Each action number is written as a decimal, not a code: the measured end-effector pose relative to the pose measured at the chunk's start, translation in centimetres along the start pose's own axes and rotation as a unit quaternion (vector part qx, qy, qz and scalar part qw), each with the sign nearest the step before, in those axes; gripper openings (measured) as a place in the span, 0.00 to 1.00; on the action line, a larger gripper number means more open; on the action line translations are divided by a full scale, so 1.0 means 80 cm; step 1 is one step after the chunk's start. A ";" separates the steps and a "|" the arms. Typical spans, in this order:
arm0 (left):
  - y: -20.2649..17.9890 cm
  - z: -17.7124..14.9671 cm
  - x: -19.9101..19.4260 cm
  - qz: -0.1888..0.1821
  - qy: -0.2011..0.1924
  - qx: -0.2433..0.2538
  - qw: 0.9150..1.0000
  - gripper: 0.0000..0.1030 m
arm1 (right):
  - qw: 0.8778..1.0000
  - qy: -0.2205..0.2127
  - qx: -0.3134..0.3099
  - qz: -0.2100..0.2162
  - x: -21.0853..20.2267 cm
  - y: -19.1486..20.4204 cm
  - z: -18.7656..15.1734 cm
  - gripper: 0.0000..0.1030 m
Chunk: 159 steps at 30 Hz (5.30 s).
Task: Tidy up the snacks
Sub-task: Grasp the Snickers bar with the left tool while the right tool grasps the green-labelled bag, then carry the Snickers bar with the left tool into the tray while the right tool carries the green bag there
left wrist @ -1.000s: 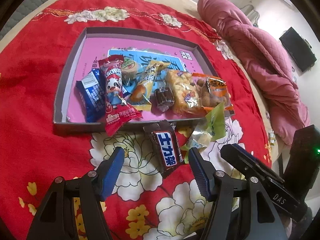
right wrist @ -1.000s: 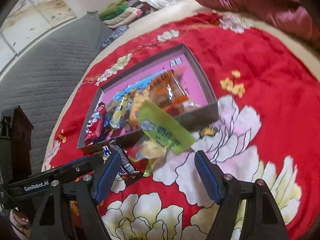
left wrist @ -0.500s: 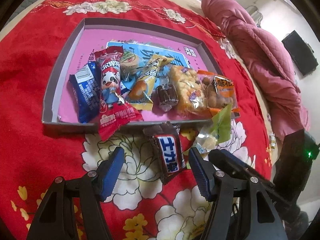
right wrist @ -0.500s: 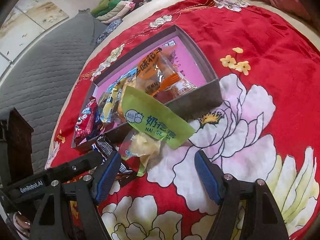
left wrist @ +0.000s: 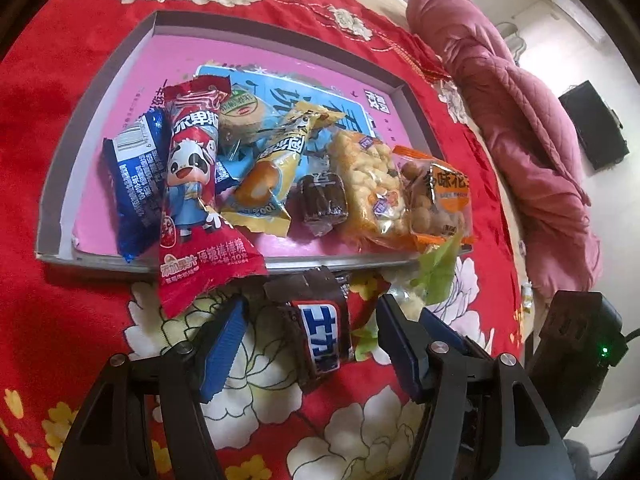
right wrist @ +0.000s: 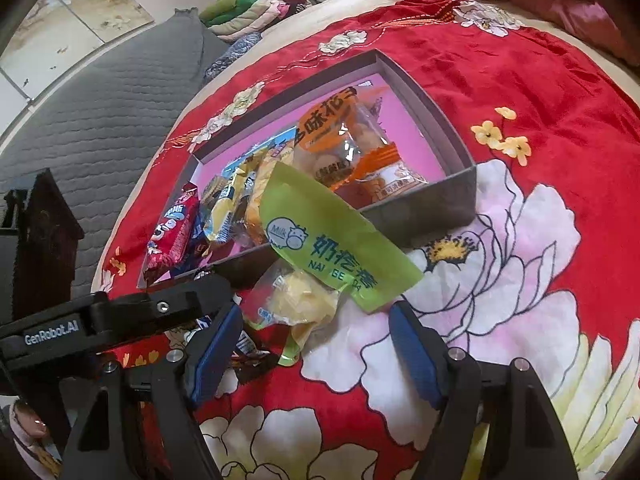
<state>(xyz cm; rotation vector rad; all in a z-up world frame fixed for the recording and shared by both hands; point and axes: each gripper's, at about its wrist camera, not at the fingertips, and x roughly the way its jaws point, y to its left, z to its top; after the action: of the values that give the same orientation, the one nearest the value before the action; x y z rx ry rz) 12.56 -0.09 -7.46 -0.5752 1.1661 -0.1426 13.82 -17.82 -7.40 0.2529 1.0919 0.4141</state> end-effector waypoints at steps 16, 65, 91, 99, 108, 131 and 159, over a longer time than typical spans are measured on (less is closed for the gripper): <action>0.002 -0.001 0.011 -0.017 0.010 -0.007 1.000 0.29 | 0.999 0.011 -0.049 -0.002 0.024 0.018 0.004 0.48; -0.001 0.013 -0.117 -0.001 -0.118 0.037 0.992 0.28 | 0.986 -0.086 -0.144 -0.010 -0.057 0.078 0.031 0.37; 0.026 0.050 -0.115 -0.004 -0.119 0.004 0.993 0.28 | 0.983 -0.095 -0.155 -0.021 -0.056 0.094 0.054 0.37; 0.016 0.054 -0.085 -0.003 -0.096 0.011 0.995 0.28 | 0.984 -0.089 -0.154 -0.024 -0.047 0.092 0.055 0.37; 0.019 0.064 -0.062 0.007 -0.091 0.013 0.996 0.28 | 0.985 -0.083 -0.151 -0.029 -0.037 0.088 0.056 0.37; 0.033 0.073 -0.048 0.021 -0.090 0.010 0.996 0.28 | 0.984 -0.045 -0.165 -0.040 0.010 0.096 0.063 0.37; 0.038 0.073 -0.049 0.019 -0.087 0.008 0.996 0.28 | 0.984 -0.026 -0.167 -0.062 0.034 0.104 0.069 0.42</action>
<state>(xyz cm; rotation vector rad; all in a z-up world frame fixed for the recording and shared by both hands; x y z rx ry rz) 15.66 6.10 -4.18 -0.5400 1.0059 -0.0684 18.21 -9.09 -3.84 -0.1004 0.9643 0.4679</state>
